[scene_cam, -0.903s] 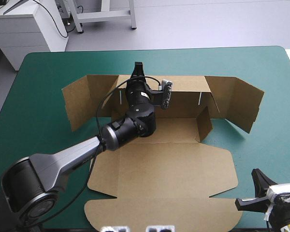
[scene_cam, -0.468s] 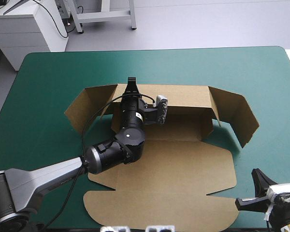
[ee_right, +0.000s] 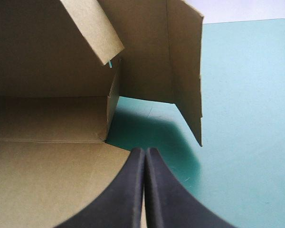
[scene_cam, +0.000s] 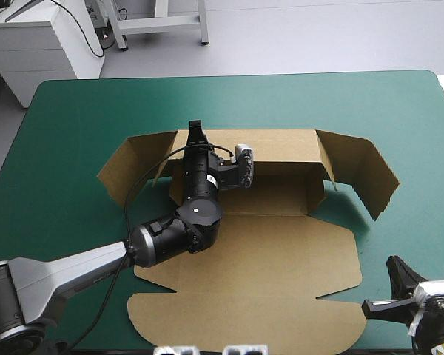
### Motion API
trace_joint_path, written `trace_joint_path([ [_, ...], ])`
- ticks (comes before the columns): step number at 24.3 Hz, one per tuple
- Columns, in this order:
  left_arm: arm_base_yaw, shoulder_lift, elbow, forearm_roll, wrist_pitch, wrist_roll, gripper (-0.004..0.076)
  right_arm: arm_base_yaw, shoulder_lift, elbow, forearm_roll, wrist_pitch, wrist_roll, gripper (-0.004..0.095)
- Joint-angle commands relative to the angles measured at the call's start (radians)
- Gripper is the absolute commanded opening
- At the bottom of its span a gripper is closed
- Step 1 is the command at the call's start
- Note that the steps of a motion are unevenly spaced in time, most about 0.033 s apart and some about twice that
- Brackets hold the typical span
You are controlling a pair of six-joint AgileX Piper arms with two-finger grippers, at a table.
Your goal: Fold the box
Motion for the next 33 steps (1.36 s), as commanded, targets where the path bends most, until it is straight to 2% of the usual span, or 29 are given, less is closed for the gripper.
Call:
trace_joint_path([
  [1, -0.005, -0.048, -0.026, 0.070, 0.023, -0.019, -0.0008, -0.003, 0.094, -0.077, 0.011, -0.083, 0.071, -0.0014],
  [7, -0.005, -0.048, -0.026, 0.095, 0.006, -0.017, -0.0008, -0.003, 0.528, -0.357, 0.058, -0.085, -0.037, -0.0014],
  [10, -0.005, -0.048, -0.026, 0.133, -0.034, -0.015, -0.0008, -0.003, 0.832, -0.632, 0.066, -0.086, -0.082, -0.0020],
  [12, -0.005, -0.048, -0.026, 0.139, -0.034, -0.015, -0.0008, -0.003, 0.953, -0.745, 0.071, -0.069, -0.086, -0.0019],
  [16, -0.005, -0.048, -0.026, 0.144, -0.028, -0.001, -0.0008, -0.003, 1.275, -1.025, 0.100, 0.038, -0.102, -0.0020],
  [20, -0.003, -0.048, -0.026, 0.144, -0.030, 0.007, -0.0008, -0.003, 1.510, -1.190, 0.144, 0.141, -0.100, -0.0020],
  [24, -0.003, -0.047, -0.026, 0.134, -0.030, 0.007, -0.0008, -0.003, 1.606, -1.215, 0.172, 0.245, -0.116, -0.0020],
  [29, -0.003, -0.047, -0.026, 0.116, -0.030, 0.004, -0.0008, -0.003, 1.582, -1.161, 0.155, 0.306, -0.165, -0.0020],
  [33, -0.003, -0.047, -0.026, 0.102, -0.030, 0.004, -0.0008, -0.003, 1.529, -1.068, 0.155, 0.285, -0.187, -0.0020],
])
